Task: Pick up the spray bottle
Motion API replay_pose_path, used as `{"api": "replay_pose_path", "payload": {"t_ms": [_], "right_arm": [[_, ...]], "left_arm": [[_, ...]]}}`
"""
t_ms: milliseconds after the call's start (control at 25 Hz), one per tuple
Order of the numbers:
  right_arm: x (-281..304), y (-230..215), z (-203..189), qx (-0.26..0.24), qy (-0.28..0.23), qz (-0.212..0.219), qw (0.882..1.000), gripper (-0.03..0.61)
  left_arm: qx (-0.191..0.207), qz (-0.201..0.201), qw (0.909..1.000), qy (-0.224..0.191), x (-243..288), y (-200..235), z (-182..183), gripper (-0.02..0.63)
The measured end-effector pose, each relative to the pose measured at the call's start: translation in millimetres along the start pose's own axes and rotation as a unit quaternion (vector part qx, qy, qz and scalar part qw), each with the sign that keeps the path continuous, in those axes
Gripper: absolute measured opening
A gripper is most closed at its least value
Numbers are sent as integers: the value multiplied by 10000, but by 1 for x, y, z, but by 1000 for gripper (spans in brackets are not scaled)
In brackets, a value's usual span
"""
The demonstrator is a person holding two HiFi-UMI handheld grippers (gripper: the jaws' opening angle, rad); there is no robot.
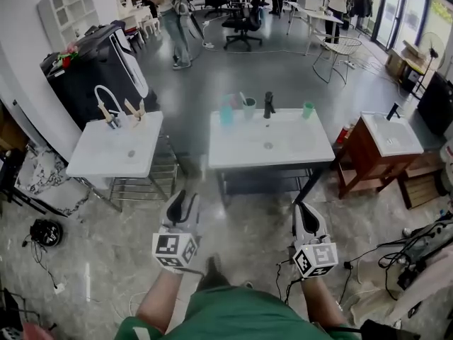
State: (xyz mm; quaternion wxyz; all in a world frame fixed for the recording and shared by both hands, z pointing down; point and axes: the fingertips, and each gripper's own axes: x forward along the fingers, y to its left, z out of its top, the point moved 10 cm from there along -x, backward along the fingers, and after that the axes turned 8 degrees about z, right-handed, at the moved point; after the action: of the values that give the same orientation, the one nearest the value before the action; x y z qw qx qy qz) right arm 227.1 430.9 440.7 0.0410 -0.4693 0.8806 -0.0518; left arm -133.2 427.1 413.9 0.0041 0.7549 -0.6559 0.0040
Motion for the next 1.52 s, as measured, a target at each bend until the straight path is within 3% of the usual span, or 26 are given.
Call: {"api": "replay_pose_path", "payload": {"t_ms": [240,600,1000,1520], "right_arm": [[33,-20,-6,308,-100,-137,9994,5],[133,-37,-9,429,199,-346,9983,5],[237,-34,-2,251,357,-631,9970,5],[308,-31,-19,254,656,-819,9942,5]], "left_arm": [[4,-86,9999,99,37,12,-11,172],[-220,-177,9994,185,141,74,-21,172],[-490,-493,9975,147,245,145,-25,172],[-790,-678,9935,461,314,200,-60,170]]}}
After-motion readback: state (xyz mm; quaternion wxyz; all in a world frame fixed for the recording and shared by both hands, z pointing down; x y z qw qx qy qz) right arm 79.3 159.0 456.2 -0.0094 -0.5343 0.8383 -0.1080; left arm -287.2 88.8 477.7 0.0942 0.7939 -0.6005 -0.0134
